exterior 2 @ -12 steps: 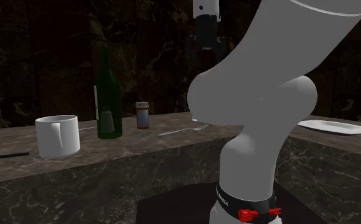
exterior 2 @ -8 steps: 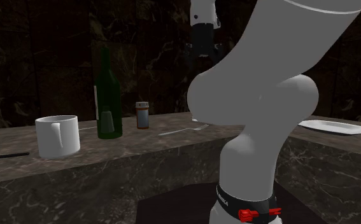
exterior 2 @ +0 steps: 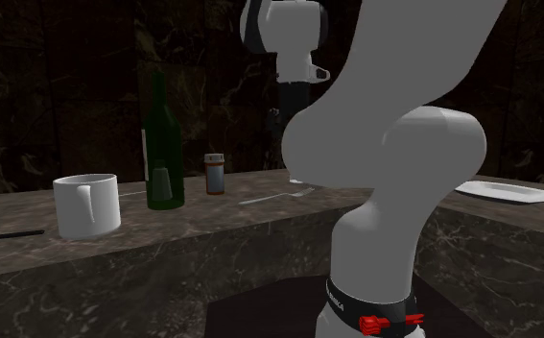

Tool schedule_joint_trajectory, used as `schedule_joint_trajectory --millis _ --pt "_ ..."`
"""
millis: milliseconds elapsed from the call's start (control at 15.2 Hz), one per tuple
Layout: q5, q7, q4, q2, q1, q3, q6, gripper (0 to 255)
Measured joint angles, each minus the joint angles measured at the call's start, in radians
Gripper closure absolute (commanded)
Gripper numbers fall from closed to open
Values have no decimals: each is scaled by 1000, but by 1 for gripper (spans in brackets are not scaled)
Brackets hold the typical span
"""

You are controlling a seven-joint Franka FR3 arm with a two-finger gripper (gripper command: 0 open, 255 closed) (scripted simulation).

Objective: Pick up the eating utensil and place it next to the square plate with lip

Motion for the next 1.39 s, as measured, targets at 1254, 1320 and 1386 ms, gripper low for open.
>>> schedule_joint_trajectory --millis 1254,1320,1386 --pt "17 639 -91 350 -220 242 473 0" --pt "17 639 -91 351 -220 242 475 0" --pt "17 638 -92 351 -220 243 476 0"
